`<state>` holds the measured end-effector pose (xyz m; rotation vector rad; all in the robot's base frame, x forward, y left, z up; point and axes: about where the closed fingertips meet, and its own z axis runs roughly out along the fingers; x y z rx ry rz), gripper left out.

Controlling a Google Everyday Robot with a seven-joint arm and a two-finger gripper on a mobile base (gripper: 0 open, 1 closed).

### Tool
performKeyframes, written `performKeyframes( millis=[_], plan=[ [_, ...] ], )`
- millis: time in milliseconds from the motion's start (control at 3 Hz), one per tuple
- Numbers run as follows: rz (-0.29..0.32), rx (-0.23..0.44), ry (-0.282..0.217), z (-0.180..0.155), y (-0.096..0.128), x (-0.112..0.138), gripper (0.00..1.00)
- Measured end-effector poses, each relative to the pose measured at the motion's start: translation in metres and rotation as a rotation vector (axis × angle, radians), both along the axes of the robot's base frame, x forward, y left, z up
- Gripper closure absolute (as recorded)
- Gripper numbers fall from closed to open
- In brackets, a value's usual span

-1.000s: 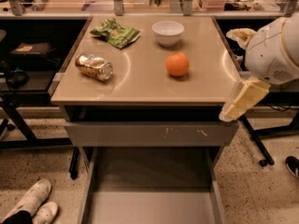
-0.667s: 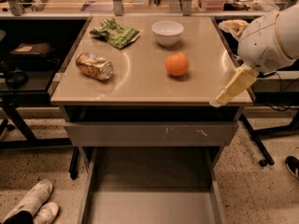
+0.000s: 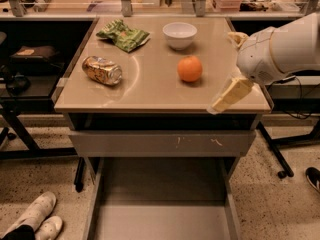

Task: Place orange into middle drawer

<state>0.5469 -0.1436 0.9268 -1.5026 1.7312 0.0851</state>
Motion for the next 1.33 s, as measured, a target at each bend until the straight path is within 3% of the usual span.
performKeyframes(
  millis=[667, 1333],
  plan=[
    [-0.074, 0.160, 0.006, -0.026, 0.018, 0.058, 0.00],
    [-0.131, 0.293, 0.105, -0.061, 0.026, 0.095, 0.00]
  ],
)
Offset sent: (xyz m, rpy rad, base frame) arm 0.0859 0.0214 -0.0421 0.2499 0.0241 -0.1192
